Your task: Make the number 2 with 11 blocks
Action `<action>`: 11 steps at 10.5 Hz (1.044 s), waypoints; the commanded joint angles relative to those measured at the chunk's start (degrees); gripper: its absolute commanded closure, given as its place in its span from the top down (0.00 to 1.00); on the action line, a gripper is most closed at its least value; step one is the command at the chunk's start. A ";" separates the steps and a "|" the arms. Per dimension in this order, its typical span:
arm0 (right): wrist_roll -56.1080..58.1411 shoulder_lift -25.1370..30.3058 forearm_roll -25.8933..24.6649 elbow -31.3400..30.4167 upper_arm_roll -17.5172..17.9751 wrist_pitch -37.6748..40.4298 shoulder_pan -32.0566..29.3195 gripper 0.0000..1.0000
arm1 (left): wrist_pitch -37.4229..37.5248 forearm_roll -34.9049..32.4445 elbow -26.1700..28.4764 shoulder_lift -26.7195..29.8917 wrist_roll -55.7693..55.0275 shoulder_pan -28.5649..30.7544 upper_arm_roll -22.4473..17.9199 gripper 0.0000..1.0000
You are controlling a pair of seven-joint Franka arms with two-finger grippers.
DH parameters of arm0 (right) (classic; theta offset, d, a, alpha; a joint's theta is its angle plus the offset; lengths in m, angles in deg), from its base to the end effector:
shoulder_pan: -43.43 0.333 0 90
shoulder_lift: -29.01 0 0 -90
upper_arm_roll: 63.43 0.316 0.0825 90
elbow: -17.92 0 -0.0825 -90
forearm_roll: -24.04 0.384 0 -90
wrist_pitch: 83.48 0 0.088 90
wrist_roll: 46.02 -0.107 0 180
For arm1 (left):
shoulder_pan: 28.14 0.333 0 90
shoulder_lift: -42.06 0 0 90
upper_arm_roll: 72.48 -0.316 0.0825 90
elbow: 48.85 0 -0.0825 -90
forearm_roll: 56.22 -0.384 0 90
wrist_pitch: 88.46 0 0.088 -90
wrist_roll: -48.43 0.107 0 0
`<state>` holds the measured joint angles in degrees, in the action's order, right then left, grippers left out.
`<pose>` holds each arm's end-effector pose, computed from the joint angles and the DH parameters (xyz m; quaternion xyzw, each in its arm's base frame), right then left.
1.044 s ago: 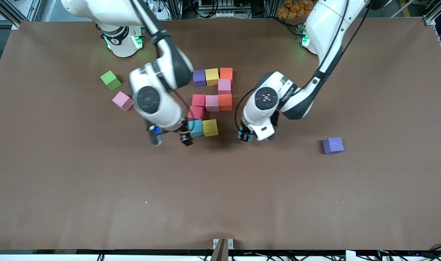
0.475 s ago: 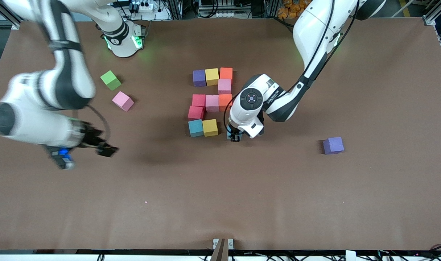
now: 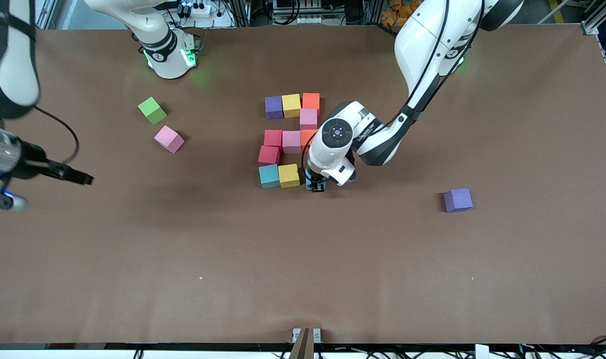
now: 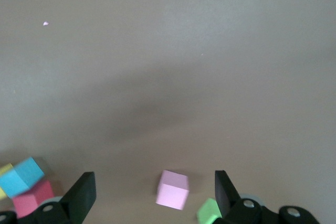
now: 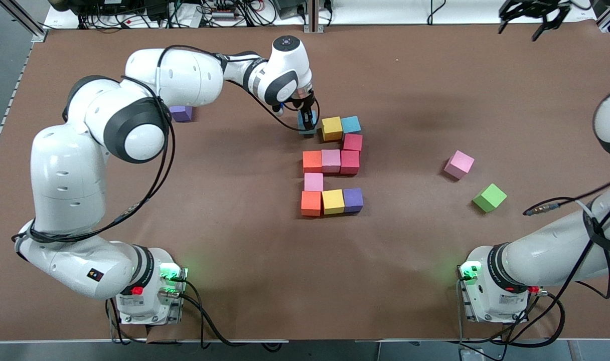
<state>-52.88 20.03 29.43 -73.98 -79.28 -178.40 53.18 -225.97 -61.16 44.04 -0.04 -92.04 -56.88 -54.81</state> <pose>0.5975 -0.0441 0.5286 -0.9914 0.1184 0.0491 0.0249 0.5029 -0.4856 0.2151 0.6714 0.7367 -0.0729 0.0353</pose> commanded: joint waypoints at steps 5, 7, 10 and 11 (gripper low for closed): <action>11.68 12.50 -10.66 -2.25 8.02 -1.94 -5.18 1.00 | -0.56 -3.15 -3.50 -2.81 -1.65 -2.19 -0.53 0.00; 15.27 12.32 -8.13 -0.74 8.37 -1.76 -7.19 1.00 | -0.65 -3.15 -3.67 -2.98 -1.65 -2.90 -0.62 0.00; 15.56 11.71 -2.31 1.55 8.02 1.92 -10.19 1.00 | -1.27 -3.41 -3.59 -3.34 -1.21 -3.25 -0.53 0.00; 14.60 11.53 -2.13 1.55 8.02 3.24 -10.11 1.00 | -1.27 -4.46 -3.50 -3.34 -0.77 -3.25 -0.53 0.51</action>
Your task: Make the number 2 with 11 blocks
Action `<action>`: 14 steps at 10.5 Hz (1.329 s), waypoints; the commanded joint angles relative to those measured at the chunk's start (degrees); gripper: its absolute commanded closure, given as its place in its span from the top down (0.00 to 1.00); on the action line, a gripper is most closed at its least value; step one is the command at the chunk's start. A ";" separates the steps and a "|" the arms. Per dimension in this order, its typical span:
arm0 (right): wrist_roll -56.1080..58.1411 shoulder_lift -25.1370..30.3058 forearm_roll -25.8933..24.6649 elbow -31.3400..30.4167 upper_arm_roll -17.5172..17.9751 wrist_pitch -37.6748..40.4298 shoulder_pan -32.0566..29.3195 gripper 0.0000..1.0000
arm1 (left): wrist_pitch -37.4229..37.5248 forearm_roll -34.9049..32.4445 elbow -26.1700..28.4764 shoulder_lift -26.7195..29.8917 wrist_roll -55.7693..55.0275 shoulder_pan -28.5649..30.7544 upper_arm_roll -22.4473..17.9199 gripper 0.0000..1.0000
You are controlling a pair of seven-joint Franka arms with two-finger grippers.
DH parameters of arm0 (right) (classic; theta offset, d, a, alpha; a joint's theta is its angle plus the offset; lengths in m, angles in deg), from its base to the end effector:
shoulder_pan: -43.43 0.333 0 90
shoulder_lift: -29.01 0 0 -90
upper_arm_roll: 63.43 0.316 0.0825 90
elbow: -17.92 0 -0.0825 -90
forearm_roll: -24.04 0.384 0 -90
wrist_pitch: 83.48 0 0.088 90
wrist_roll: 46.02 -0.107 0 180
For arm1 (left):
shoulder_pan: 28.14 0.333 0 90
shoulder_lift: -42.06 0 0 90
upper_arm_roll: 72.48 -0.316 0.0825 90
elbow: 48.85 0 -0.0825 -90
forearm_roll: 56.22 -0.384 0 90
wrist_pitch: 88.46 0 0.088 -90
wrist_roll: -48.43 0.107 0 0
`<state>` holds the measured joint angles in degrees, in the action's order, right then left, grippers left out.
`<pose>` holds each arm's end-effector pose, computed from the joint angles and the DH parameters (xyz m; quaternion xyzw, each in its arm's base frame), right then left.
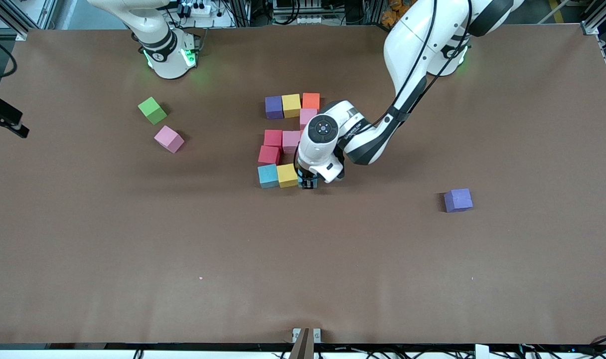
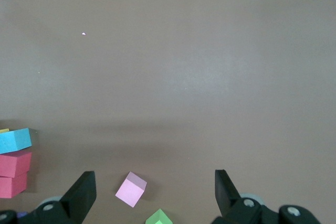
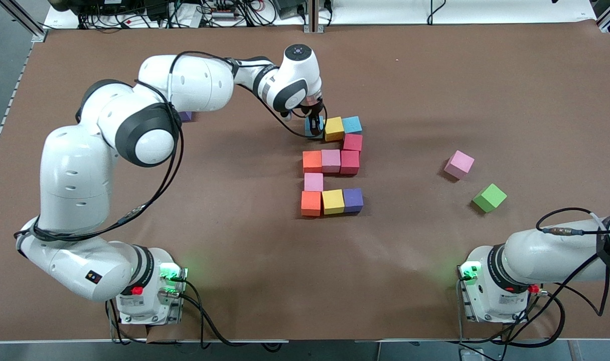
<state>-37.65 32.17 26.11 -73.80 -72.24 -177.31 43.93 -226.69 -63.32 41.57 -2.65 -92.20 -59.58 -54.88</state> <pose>0.5389 -0.0776 0.6465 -0.9987 -0.0001 -0.0484 0.0154 0.4884 -0.5124 0.2033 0.6934 0.7164 -0.0657 0.0408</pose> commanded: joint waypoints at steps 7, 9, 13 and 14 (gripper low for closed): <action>-0.11 -1.40 -0.83 1.46 0.99 2.59 -0.15 1.00 | 1.65 -6.62 -0.94 6.04 3.08 0.51 2.88 1.00; 0.15 -1.40 -2.15 1.81 1.08 2.50 -0.06 1.00 | 2.00 -6.62 -0.94 8.05 3.34 0.59 2.88 1.00; 1.11 -1.40 -4.97 2.60 1.17 1.98 1.70 1.00 | 4.54 -6.36 -0.86 14.82 19.71 2.00 2.88 1.00; 2.95 -1.49 -4.45 2.60 1.25 1.28 2.13 1.00 | 4.90 -6.27 -0.86 16.05 26.48 2.70 2.88 1.00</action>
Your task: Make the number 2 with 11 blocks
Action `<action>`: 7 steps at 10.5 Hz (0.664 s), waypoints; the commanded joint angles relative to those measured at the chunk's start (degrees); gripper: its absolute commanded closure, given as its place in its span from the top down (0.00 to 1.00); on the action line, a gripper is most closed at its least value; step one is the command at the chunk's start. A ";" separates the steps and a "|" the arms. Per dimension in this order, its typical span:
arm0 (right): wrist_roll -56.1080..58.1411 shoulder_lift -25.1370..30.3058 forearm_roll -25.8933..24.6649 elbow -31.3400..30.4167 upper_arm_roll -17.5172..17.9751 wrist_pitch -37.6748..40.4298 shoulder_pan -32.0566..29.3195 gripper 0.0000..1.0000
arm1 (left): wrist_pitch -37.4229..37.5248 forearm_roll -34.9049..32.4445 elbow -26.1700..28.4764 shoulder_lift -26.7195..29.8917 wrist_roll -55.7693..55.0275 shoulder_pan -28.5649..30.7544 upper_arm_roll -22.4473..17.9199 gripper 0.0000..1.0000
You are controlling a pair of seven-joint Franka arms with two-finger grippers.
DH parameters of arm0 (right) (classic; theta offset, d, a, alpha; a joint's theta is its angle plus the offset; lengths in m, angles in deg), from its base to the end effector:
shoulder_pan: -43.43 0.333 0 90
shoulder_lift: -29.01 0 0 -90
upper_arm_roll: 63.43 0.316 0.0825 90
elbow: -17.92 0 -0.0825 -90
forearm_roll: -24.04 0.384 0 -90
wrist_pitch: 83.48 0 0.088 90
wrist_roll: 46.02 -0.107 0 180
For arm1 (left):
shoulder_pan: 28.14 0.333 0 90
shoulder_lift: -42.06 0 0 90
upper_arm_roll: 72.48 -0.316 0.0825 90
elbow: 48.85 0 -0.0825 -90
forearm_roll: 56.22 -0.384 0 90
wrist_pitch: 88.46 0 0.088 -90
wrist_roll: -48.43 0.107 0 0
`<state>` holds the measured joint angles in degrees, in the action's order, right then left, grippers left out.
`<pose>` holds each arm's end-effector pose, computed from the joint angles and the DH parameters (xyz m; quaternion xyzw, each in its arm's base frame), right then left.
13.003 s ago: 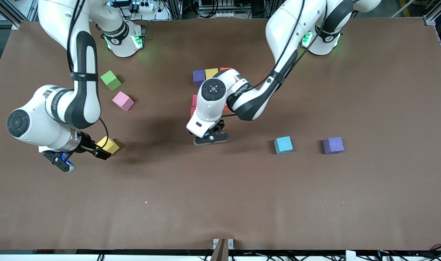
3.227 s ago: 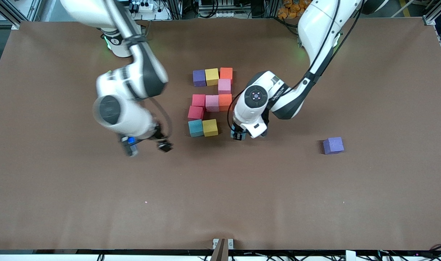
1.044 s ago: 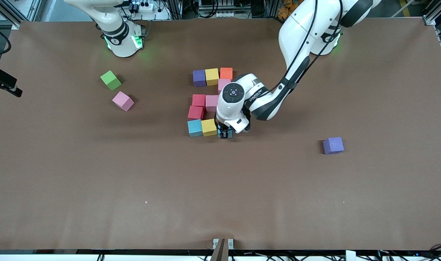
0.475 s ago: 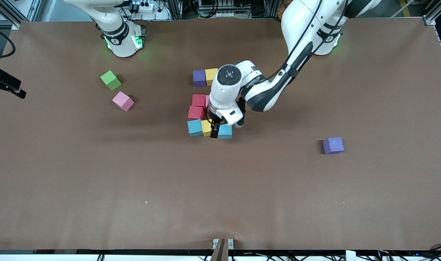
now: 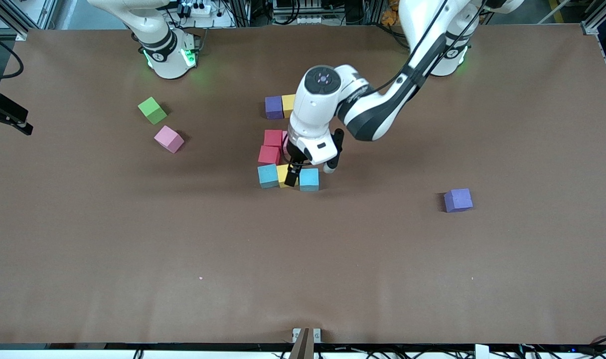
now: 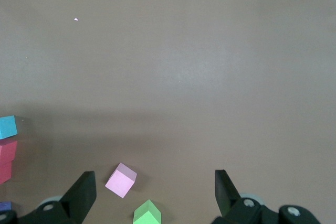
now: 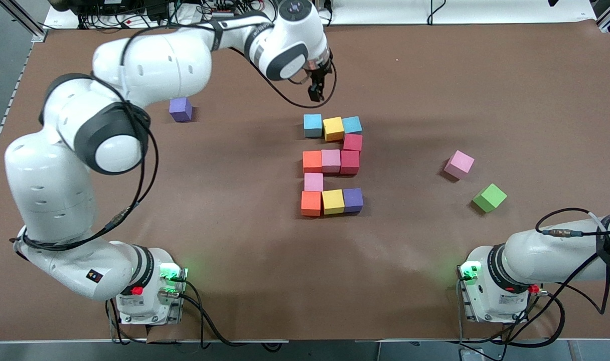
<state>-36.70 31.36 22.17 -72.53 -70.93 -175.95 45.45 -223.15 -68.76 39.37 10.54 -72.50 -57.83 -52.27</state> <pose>0.5436 -0.0572 0.6472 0.9986 0.0335 0.0359 0.0184 0.4996 -0.5209 0.3788 0.8207 0.5518 0.0138 0.1477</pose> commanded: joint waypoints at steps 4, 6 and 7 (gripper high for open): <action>3.15 -0.94 3.25 1.15 -0.49 -0.08 0.19 1.00 | 12.76 4.14 1.34 11.46 42.16 5.07 -0.69 1.00; 3.24 -0.94 6.25 1.15 -0.50 0.18 -1.57 1.00 | 21.62 9.26 0.99 15.94 61.85 8.23 -4.81 1.00; 3.24 -0.94 6.17 1.06 -0.49 0.45 -1.41 1.00 | 25.84 11.02 0.99 17.88 73.17 11.03 -5.35 1.00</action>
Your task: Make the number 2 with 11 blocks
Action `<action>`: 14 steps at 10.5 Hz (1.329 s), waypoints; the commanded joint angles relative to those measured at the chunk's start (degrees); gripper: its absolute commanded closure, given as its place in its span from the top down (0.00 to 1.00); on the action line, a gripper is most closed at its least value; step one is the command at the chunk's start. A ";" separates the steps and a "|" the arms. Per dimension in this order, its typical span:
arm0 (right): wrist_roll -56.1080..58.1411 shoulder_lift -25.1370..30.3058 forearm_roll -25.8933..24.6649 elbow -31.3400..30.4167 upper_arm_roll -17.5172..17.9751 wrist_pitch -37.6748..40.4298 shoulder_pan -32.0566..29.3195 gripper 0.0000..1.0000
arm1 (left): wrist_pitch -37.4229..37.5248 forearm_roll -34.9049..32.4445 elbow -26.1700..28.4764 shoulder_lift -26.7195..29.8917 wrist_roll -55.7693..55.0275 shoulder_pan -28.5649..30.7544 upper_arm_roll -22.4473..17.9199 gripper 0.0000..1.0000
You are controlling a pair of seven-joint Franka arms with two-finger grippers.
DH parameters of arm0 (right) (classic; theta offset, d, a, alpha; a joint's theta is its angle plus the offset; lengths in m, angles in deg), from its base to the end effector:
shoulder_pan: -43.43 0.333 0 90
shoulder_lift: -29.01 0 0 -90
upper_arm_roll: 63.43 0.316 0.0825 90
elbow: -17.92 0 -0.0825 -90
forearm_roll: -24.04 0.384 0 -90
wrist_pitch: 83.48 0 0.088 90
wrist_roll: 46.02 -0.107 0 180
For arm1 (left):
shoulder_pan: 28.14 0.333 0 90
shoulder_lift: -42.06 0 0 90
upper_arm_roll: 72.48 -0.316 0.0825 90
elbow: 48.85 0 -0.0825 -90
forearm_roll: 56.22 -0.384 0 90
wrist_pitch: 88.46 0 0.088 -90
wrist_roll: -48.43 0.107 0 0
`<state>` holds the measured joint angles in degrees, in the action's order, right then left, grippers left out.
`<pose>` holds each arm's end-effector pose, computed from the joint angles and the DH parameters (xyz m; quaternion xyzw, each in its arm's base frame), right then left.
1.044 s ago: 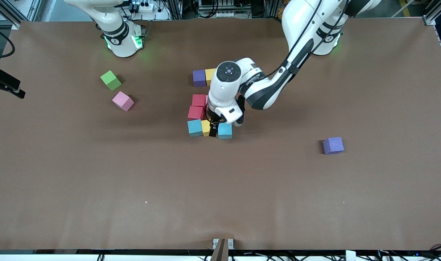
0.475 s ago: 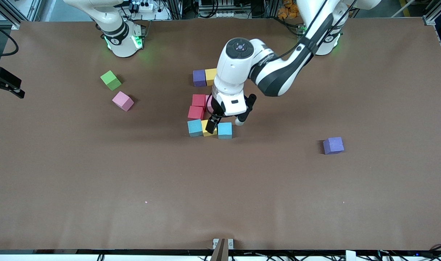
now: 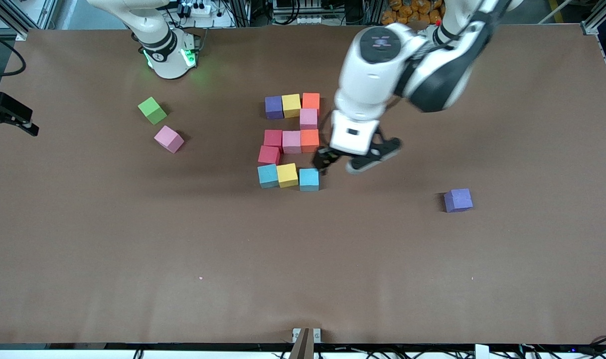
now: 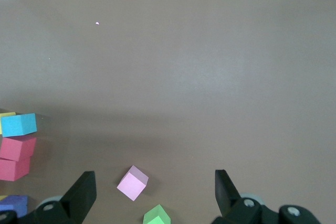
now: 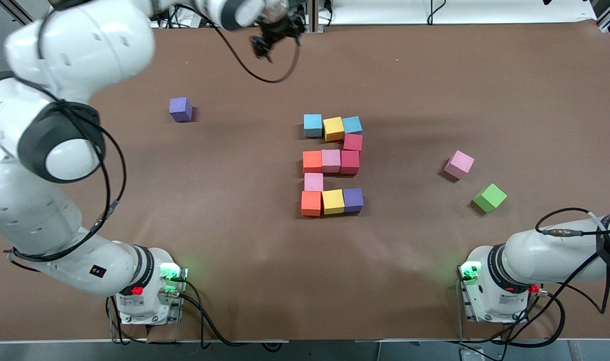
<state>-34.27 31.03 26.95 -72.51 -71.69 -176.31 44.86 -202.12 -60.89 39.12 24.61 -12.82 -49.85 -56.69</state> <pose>0.5455 -0.0616 0.6449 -0.9980 -0.0425 -0.0424 0.0214 0.5447 -0.3841 0.5003 0.9765 0.2010 0.0492 0.0601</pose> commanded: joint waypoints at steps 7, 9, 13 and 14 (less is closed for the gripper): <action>0.91 -0.96 0.97 0.08 0.26 1.77 -0.73 1.00 | 24.80 2.38 0.01 14.27 45.16 12.37 -6.21 1.00; 0.91 -1.14 0.87 0.08 0.35 1.86 -0.64 1.00 | 25.32 2.65 0.36 17.71 47.08 18.60 -3.85 1.00; 0.47 -1.14 0.87 0.52 0.35 1.60 -0.56 1.00 | 29.11 3.80 -0.51 20.17 52.62 28.04 -1.20 1.00; 0.47 -1.05 0.87 0.52 0.35 1.59 -0.55 1.00 | 29.11 4.40 -0.87 20.26 54.11 28.21 -2.94 1.00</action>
<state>-34.16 29.90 27.37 -72.63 -71.60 -175.01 44.69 -174.02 -57.84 38.51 43.70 39.20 -22.31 -58.76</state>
